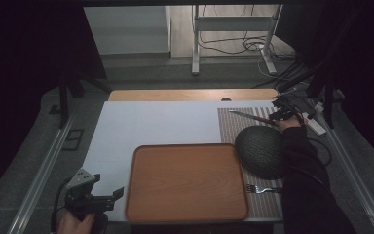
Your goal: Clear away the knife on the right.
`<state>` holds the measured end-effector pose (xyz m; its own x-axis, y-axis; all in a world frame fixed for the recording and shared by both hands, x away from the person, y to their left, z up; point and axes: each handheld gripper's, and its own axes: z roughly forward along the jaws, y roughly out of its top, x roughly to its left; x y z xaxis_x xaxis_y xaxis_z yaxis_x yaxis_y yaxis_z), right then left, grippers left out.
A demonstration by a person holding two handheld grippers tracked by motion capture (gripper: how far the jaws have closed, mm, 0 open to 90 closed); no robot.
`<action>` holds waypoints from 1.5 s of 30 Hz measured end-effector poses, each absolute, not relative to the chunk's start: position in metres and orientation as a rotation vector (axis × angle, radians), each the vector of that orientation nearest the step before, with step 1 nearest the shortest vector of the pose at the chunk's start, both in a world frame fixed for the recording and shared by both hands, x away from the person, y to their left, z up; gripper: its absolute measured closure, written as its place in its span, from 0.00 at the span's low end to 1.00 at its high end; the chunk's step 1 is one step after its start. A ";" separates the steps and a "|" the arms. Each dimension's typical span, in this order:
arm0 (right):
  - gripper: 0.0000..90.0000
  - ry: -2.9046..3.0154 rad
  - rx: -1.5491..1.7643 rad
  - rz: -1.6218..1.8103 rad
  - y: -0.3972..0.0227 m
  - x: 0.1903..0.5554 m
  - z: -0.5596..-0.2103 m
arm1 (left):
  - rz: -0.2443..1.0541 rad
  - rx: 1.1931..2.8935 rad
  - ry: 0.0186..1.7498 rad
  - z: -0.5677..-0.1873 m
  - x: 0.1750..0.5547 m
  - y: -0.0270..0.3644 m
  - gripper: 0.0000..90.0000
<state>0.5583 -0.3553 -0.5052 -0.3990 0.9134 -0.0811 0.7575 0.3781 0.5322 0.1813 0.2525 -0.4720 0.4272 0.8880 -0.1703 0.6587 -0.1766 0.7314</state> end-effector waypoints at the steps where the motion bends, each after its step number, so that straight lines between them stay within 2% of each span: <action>1: 1.00 2.290 1.452 0.597 -0.356 0.556 -0.505 | 0.380 1.919 1.309 -0.472 0.181 0.253 0.03; 17: 1.00 2.361 1.494 0.587 -0.353 0.540 -0.501 | 0.383 1.928 1.303 -0.472 0.182 0.251 0.03; 18: 0.95 2.348 1.509 0.604 -0.353 0.541 -0.499 | 0.383 1.928 1.304 -0.472 0.182 0.251 0.03; 19: 0.95 2.348 1.509 0.604 -0.353 0.541 -0.499 | 0.383 1.928 1.304 -0.472 0.182 0.251 0.03; 20: 0.87 2.327 1.544 0.648 -0.354 0.542 -0.495 | 0.383 1.928 1.305 -0.472 0.182 0.251 0.03; 22: 0.84 2.315 1.548 0.673 -0.354 0.542 -0.493 | 0.383 1.928 1.305 -0.472 0.182 0.251 0.03; 26: 0.64 2.302 1.556 0.732 -0.353 0.543 -0.488 | 0.384 1.929 1.305 -0.472 0.182 0.251 0.03; 27: 0.53 2.295 1.559 0.740 -0.351 0.544 -0.486 | 0.384 1.929 1.306 -0.472 0.182 0.251 0.03; 29: 0.50 2.304 1.556 0.753 -0.349 0.545 -0.485 | 0.384 1.930 1.306 -0.472 0.182 0.251 0.03; 30: 0.37 2.300 1.533 0.741 -0.345 0.545 -0.484 | 0.384 1.928 1.307 -0.472 0.182 0.251 0.03; 31: 0.37 2.300 1.533 0.741 -0.345 0.545 -0.484 | 0.383 1.929 1.307 -0.472 0.182 0.251 0.03; 34: 0.27 2.311 1.489 0.726 -0.338 0.546 -0.484 | 0.383 1.928 1.307 -0.472 0.182 0.251 0.04; 36: 0.16 2.312 1.473 0.717 -0.332 0.547 -0.483 | 0.384 1.932 1.307 -0.472 0.182 0.251 0.04; 37: 0.16 2.312 1.473 0.717 -0.332 0.547 -0.483 | 0.384 1.932 1.307 -0.472 0.182 0.251 0.04; 42: 0.03 2.341 1.464 0.698 -0.323 0.548 -0.484 | 0.383 1.933 1.306 -0.472 0.183 0.251 0.04; 45: 0.00 2.386 1.421 0.673 -0.317 0.549 -0.486 | 0.383 1.934 1.305 -0.472 0.183 0.251 0.04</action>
